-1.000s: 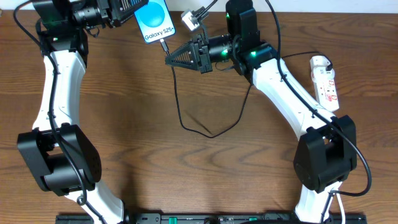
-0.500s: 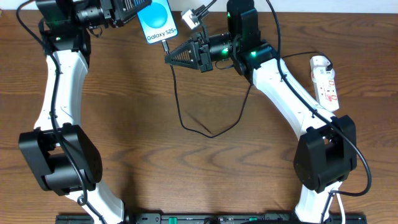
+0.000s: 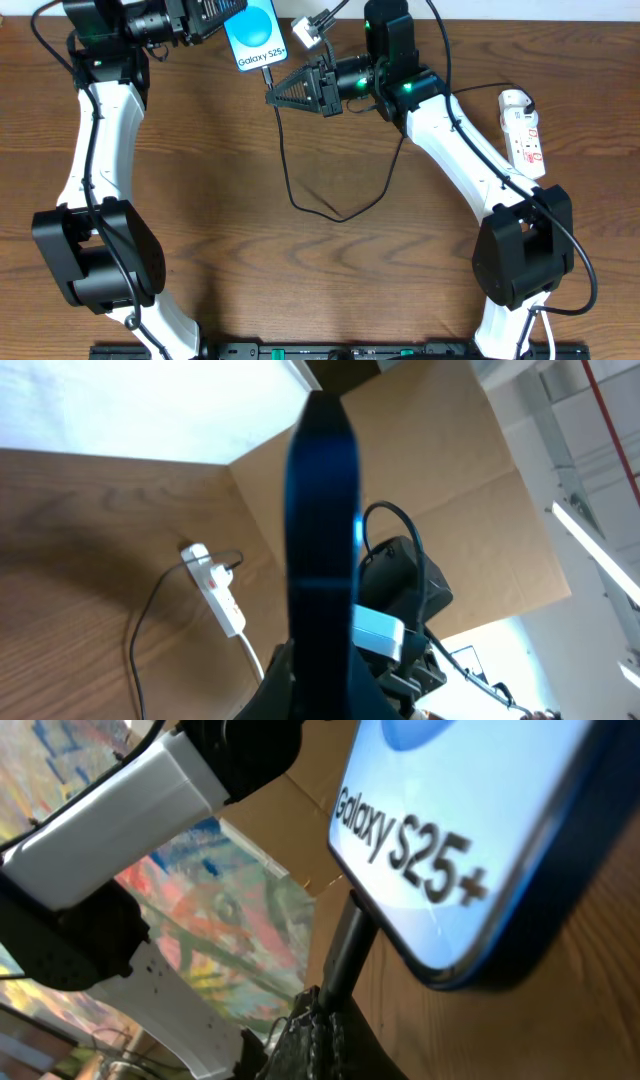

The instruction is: Plug charger to phone and switch on socket

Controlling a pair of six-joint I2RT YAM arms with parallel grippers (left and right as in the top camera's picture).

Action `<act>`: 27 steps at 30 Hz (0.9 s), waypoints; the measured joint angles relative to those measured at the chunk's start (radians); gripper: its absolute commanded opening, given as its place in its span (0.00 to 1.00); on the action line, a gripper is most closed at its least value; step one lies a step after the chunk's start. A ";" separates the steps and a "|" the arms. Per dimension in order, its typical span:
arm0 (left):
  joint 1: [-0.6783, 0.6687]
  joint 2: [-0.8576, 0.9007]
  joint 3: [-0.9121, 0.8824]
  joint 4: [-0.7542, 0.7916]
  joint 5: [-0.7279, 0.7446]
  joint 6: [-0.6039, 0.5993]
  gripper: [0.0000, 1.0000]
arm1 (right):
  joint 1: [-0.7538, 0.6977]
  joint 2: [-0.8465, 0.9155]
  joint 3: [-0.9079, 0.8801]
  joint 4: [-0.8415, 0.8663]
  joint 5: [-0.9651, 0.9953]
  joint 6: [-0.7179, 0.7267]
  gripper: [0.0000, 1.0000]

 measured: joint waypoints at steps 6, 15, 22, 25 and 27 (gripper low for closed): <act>0.002 0.000 -0.026 -0.002 0.039 0.013 0.07 | -0.002 0.000 0.004 -0.249 0.029 -0.116 0.39; 0.030 0.000 -0.027 -0.018 0.046 0.037 0.07 | -0.009 0.000 0.004 -0.250 0.043 -0.193 0.67; 0.030 0.000 -0.074 -0.111 0.046 0.162 0.08 | -0.059 0.000 0.004 -0.284 0.050 -0.195 0.70; 0.030 0.000 -0.152 -0.116 0.036 0.209 0.07 | -0.102 0.000 0.004 -0.350 0.084 -0.200 0.70; 0.030 0.000 -0.208 -0.118 0.014 0.227 0.07 | -0.133 0.000 0.004 -0.415 0.131 -0.208 0.70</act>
